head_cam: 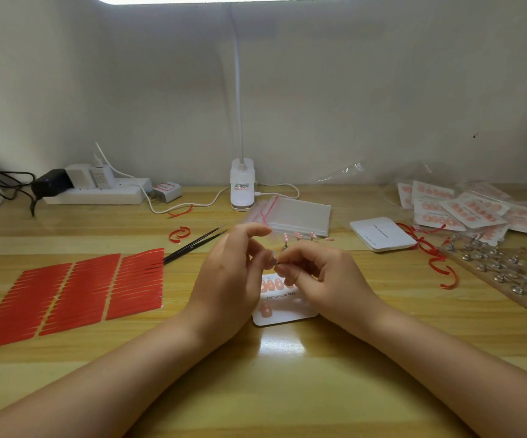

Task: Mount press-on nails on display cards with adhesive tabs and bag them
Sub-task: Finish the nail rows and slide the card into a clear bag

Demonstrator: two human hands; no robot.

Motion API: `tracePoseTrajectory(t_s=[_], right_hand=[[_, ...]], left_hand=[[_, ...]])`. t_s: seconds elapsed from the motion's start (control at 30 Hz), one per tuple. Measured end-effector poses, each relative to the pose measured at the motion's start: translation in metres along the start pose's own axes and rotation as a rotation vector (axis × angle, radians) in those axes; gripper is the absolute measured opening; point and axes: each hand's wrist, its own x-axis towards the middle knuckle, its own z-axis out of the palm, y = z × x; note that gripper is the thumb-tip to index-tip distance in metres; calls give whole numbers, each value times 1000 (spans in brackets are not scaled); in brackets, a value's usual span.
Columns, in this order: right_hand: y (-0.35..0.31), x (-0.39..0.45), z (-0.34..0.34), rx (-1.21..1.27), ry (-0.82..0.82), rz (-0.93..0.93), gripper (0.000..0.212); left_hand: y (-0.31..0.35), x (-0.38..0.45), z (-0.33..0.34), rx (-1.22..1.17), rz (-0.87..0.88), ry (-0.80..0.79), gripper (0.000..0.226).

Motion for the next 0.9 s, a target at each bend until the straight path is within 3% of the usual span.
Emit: tracePoseTrajectory(t_s=[0.17, 0.57, 0.73, 0.9], right_hand=[[2, 2, -3, 81, -41, 55, 13], [7, 3, -4, 284, -98, 168, 7], [9, 3, -3, 347, -73, 215, 8], [7, 2, -3, 367, -61, 200, 7]], left_hand=[[0, 2, -3, -124, -109, -25, 33], [-5, 4, -3, -78, -95, 32, 30], [-5, 1, -4, -260, -196, -46, 20], [-6, 2, -3, -263, -214, -93, 20]])
